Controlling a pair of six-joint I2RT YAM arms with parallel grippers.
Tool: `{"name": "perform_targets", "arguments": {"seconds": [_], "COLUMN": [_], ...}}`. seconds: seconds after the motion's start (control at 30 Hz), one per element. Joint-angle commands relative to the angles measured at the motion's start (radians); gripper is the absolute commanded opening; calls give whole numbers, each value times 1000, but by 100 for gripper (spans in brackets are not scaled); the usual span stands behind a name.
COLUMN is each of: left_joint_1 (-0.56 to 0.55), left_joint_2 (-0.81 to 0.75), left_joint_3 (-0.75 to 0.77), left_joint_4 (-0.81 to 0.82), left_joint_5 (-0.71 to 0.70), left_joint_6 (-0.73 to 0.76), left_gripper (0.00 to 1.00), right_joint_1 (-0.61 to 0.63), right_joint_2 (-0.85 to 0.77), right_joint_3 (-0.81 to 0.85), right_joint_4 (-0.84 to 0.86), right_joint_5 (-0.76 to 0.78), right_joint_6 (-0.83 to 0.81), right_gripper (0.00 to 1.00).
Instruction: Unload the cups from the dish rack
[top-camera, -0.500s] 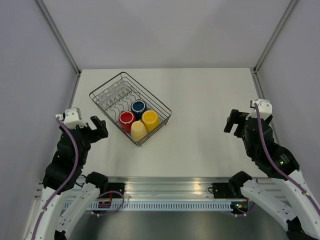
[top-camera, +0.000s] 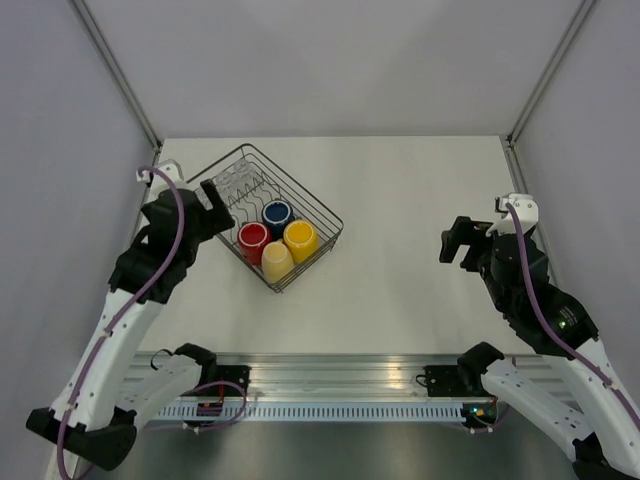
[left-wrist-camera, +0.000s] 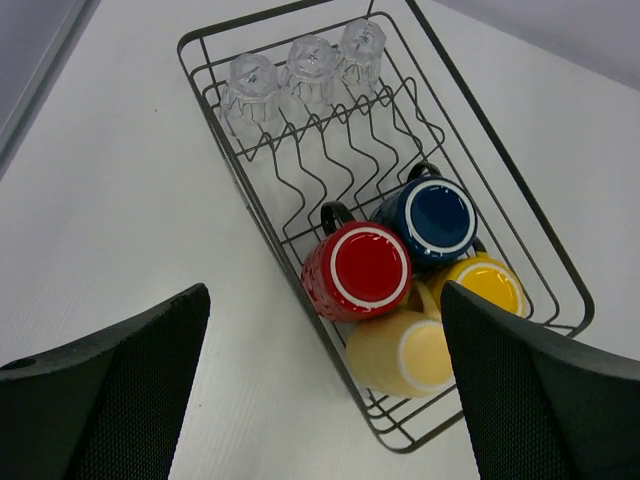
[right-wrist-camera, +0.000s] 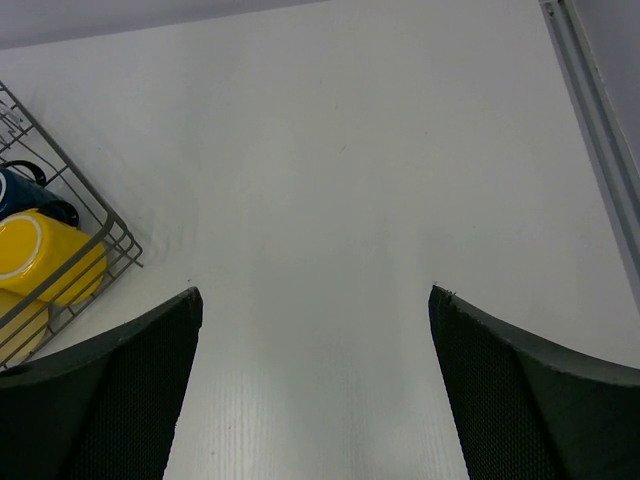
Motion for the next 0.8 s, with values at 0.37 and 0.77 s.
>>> {"name": "perform_targets", "arguments": {"seconds": [0.37,0.77], "left_joint_1": [215,347], "left_joint_2": [612,993], "left_joint_3": [331,538], "left_joint_4": [98,89], "left_joint_5": [42,153], "left_joint_6": [2,80], "left_gripper": [100,88], "right_joint_1": [4,2], "right_joint_2": [63,49], "right_joint_3": [74,93], "right_joint_4": [-5,-48], "right_joint_5": [-220,-219], "right_joint_6": [-8,-17], "right_gripper": [98,98]}}
